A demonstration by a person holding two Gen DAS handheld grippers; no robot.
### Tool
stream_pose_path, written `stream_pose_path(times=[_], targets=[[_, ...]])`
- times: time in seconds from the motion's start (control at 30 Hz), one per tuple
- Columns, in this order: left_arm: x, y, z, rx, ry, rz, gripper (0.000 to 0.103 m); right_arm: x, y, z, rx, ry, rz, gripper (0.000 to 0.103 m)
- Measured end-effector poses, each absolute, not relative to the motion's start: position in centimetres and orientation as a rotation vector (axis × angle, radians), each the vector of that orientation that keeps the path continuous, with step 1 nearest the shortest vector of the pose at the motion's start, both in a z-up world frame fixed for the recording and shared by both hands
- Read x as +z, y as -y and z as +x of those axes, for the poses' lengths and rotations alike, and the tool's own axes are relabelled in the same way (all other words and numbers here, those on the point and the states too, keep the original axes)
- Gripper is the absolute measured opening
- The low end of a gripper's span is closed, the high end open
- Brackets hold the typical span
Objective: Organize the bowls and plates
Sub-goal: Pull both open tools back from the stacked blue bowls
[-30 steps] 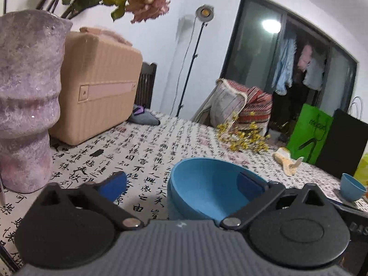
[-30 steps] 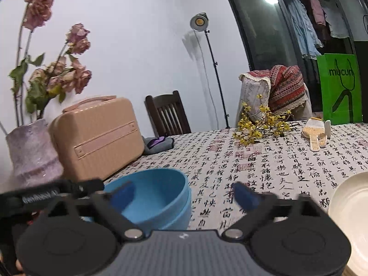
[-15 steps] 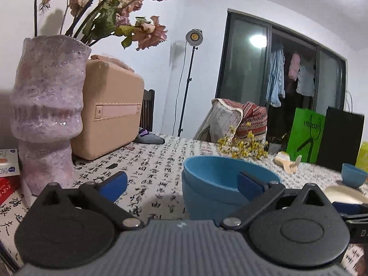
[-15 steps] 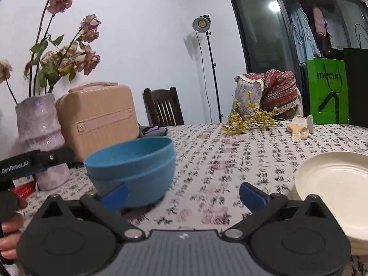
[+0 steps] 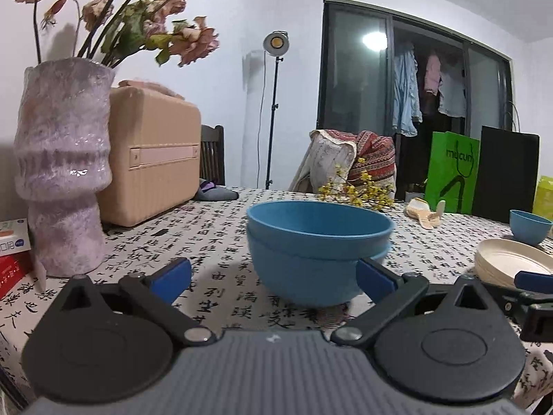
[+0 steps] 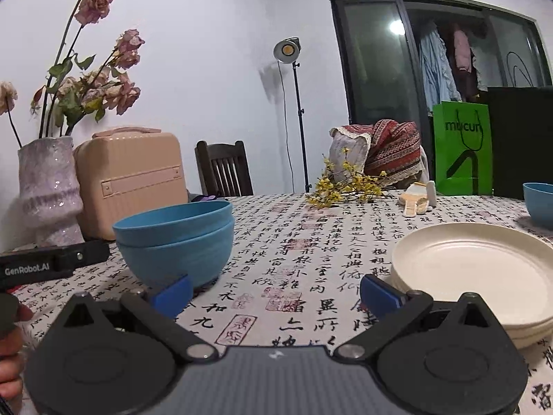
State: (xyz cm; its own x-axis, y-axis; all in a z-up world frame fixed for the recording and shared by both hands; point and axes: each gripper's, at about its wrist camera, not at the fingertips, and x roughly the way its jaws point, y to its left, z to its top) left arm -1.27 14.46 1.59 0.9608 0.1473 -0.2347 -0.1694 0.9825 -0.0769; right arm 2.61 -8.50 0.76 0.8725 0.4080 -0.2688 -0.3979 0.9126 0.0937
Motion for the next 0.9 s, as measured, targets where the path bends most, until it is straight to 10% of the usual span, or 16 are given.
stream_pose_path(times=[0.9], targets=[[1.8,-9.2,-2.3,0.061,-0.253,-0.027,0.103,0.5,12.8,-0.6,0.382,-0.286,0.057,0.103]])
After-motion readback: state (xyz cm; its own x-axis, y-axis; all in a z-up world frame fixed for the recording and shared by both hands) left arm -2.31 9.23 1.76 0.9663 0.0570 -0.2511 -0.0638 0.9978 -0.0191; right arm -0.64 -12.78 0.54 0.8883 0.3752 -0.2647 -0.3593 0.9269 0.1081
